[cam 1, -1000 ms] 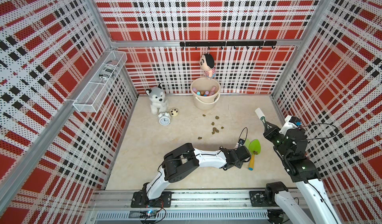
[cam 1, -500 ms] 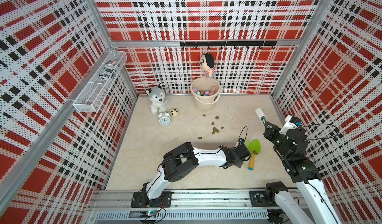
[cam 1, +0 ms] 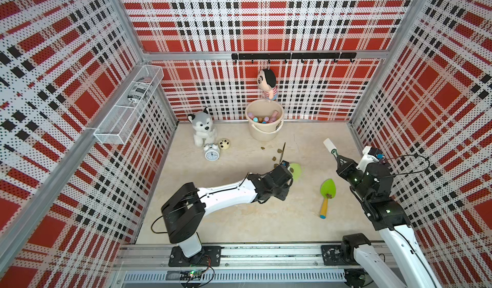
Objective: Brush the soil off the hand trowel and place it into the bucket
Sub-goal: Pick up the hand trowel from the center of the board, then brush off the soil from the hand trowel.
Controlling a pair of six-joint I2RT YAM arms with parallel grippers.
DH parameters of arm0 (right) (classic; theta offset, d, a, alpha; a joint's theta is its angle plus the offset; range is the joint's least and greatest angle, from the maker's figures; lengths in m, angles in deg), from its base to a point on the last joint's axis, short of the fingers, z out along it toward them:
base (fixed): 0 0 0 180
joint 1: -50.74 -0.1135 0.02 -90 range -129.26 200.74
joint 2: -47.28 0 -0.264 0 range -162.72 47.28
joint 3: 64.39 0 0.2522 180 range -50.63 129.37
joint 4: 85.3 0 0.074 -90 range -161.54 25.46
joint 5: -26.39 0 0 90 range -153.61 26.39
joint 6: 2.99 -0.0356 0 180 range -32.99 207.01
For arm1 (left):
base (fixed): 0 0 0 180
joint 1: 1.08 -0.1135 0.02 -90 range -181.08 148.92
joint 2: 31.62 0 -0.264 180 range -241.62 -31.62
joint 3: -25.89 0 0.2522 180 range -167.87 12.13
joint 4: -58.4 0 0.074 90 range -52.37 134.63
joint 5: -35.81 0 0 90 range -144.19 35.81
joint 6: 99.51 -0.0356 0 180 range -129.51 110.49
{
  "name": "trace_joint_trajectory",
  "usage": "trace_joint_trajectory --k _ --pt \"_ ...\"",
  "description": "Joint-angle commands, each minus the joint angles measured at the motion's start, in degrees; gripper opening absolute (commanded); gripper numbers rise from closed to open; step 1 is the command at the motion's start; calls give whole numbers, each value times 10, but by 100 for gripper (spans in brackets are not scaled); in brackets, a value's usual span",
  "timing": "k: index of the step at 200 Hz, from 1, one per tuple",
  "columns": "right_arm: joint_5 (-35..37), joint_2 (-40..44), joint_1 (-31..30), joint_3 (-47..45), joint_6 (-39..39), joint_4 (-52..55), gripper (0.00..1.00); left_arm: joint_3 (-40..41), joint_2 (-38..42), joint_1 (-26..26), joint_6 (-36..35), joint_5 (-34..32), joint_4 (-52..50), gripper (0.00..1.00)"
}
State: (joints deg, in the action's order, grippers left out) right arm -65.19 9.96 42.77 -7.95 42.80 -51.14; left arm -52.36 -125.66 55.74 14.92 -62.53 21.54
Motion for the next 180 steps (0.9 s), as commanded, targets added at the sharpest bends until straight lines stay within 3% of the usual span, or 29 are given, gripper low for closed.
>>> trace_joint_trajectory --k 1,46,75,125,180 --pt "-105 -11 4 5 16 -82 0 40 60 -41 -30 6 -23 0" --pt "-330 -52 3 -18 2 -213 0 105 172 -147 -66 48 -47 0" --pt "-413 -91 -25 -54 -51 -314 0 124 215 -193 -80 88 -47 0" --pt "-396 -194 -162 -66 -68 -418 0 111 234 -201 -98 104 -62 0" --pt "-337 -282 -176 -99 -100 -457 0 107 251 -192 -98 104 -62 0"
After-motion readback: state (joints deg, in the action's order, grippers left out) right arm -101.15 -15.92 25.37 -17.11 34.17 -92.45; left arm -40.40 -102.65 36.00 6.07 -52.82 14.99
